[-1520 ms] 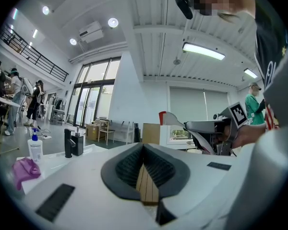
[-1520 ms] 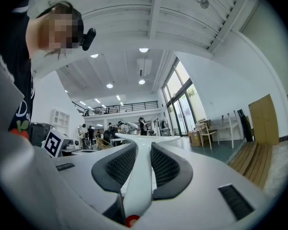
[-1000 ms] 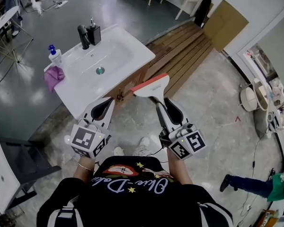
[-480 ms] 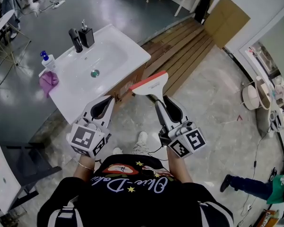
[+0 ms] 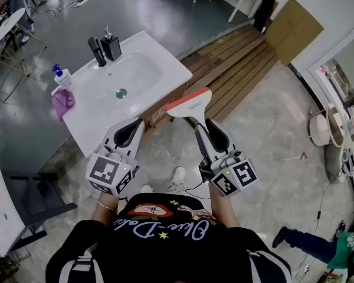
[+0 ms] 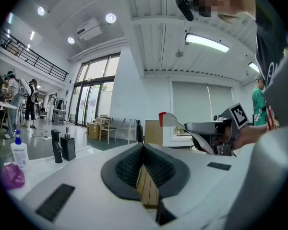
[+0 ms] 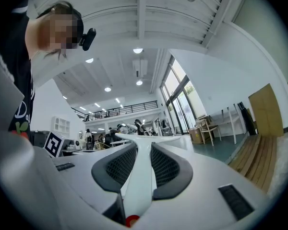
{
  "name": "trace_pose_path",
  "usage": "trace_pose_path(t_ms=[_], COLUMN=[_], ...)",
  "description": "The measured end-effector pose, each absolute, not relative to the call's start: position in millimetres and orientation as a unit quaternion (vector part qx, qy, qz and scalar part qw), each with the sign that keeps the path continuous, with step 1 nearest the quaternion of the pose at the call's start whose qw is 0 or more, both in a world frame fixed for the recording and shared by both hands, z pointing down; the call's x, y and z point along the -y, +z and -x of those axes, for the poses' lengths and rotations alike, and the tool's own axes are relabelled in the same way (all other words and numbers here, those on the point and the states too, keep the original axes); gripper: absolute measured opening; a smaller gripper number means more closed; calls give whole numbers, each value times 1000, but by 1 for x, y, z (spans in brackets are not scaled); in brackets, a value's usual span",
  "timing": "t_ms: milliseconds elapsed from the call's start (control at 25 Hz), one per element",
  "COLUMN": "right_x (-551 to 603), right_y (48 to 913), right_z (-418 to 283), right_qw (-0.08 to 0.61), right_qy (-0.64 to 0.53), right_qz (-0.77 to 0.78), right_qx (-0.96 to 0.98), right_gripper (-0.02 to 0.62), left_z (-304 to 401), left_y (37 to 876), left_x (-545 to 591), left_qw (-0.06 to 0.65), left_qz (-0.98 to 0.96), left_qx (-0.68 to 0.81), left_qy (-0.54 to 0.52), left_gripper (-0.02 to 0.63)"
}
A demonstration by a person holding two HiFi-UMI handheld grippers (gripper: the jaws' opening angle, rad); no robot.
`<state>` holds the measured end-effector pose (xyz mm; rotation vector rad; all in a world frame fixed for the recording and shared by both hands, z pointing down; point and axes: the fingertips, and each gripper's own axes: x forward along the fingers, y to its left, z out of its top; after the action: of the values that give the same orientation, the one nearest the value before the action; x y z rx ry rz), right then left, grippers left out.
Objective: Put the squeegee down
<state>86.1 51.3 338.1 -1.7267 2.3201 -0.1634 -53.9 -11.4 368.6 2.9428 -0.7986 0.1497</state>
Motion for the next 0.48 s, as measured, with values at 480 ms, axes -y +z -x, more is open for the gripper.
trace_pose_path(t_ms=[480], right_x=[-32], right_y=[345], right_z=[-113], right_qw=[128], right_qy=[-68], right_qz=[570], right_qx=[-809], right_gripper=[118], left_z=[29], left_y=[369], left_x=[22], left_qw=[43], left_qz=[-957], left_qx=[282], left_qy=[59], left_gripper=[-6])
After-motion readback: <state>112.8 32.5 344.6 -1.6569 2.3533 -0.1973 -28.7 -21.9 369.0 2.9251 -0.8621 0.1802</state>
